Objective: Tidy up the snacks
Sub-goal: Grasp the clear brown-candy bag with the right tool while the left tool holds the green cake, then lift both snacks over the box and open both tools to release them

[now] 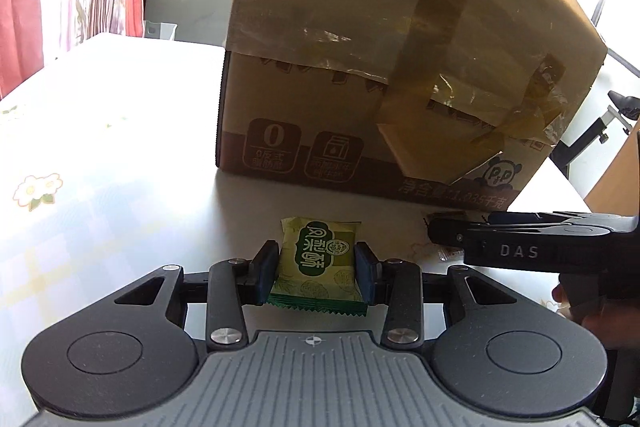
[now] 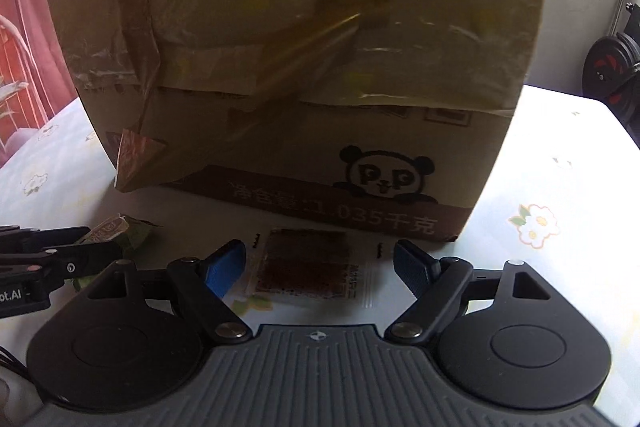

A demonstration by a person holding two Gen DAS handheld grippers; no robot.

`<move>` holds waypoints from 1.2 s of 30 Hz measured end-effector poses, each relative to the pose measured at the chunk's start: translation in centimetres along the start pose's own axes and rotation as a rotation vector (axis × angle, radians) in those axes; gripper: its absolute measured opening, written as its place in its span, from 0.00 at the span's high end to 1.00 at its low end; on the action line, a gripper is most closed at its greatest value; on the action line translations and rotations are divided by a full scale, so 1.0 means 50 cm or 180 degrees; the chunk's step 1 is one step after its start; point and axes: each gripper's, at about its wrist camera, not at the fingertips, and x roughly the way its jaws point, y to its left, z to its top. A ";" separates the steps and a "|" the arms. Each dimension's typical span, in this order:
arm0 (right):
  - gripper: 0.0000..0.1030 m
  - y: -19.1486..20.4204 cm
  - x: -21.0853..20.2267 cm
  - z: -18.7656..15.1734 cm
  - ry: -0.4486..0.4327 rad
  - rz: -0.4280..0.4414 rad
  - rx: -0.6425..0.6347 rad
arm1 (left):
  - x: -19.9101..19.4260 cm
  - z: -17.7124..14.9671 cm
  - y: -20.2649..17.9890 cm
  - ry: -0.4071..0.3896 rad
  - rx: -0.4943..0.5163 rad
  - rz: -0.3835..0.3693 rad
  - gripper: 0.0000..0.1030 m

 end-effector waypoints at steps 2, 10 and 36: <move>0.18 0.011 0.011 0.000 0.0002 -0.0103 0.0055 | -0.002 0.000 0.006 0.0013 -0.0033 0.0012 0.58; 0.20 0.052 -0.002 -0.048 -0.0223 -0.0276 -0.0022 | 0.005 -0.005 0.011 0.0023 -0.0009 0.0064 0.58; 0.47 0.059 -0.067 -0.112 -0.0405 0.0123 -0.0069 | 0.001 -0.027 -0.015 -0.0020 0.0179 -0.0003 0.60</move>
